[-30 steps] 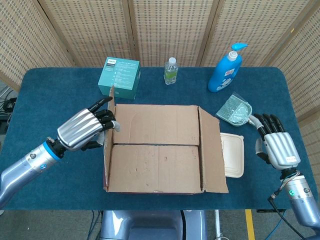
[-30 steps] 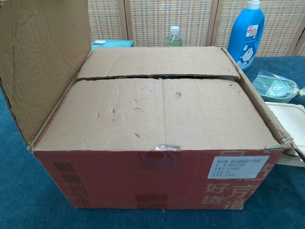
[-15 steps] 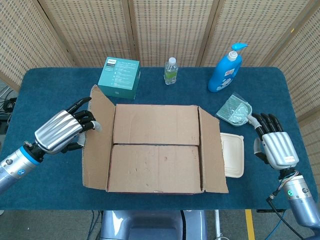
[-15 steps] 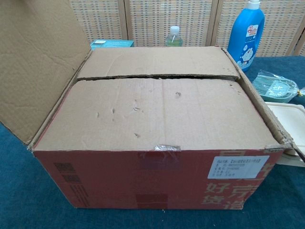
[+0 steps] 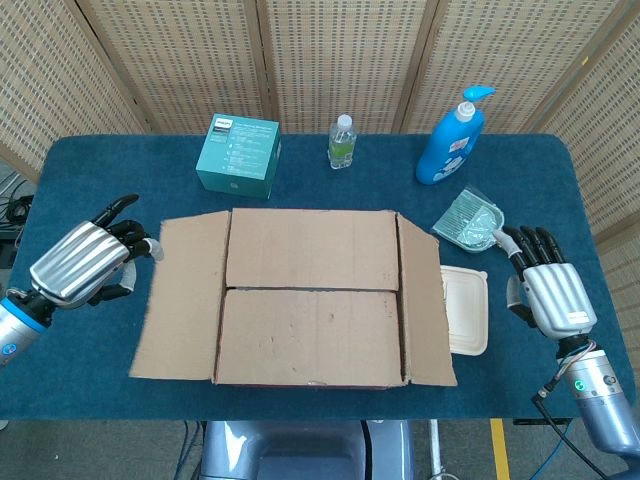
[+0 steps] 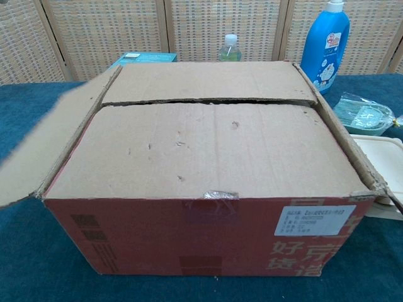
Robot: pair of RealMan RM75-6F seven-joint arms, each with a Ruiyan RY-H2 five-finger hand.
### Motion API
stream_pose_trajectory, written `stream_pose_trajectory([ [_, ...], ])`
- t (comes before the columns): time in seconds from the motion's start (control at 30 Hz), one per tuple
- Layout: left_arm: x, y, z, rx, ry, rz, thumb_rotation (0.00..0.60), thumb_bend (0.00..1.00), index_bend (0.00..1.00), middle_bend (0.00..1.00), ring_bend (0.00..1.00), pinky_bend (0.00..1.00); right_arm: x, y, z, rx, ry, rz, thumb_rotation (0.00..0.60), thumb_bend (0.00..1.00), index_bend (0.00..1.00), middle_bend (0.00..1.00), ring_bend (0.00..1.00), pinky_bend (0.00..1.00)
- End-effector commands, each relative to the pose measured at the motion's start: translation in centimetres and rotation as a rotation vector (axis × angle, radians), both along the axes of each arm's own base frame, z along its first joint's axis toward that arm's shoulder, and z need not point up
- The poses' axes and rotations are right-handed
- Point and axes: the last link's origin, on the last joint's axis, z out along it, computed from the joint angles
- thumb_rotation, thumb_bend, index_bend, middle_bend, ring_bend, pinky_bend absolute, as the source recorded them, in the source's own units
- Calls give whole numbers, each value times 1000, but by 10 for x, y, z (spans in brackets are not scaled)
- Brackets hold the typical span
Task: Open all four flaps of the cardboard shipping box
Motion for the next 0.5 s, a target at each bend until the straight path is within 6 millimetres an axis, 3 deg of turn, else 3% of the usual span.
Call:
stream_pose_trajectory([
  [0.03, -1, 0, -13, 2, 2, 5, 385, 550, 402, 422, 301, 24, -1, 1, 0, 1, -2, -3, 600, 827, 49, 98, 0, 30],
  [0.1, -2, 1, -22, 4, 11, 9, 385, 411, 361, 341, 252, 24, -3, 1, -1, 2, -3, -4, 600, 827, 49, 98, 0, 29],
  [0.23, 3, 7, -45, 4, 4, 12, 384, 295, 249, 221, 139, 23, -5, 2, 0, 1, -8, -9, 600, 827, 49, 98, 0, 29],
  [0.37, 8, 12, -60, 8, -3, 18, 383, 257, 157, 119, 24, 22, -7, 3, 0, -1, -11, -11, 600, 827, 49, 98, 0, 30],
  [0.5, 12, 16, -72, 5, -1, 19, 378, 256, 76, 44, 0, 1, -8, 3, 0, -4, -14, -14, 600, 827, 49, 98, 0, 30],
])
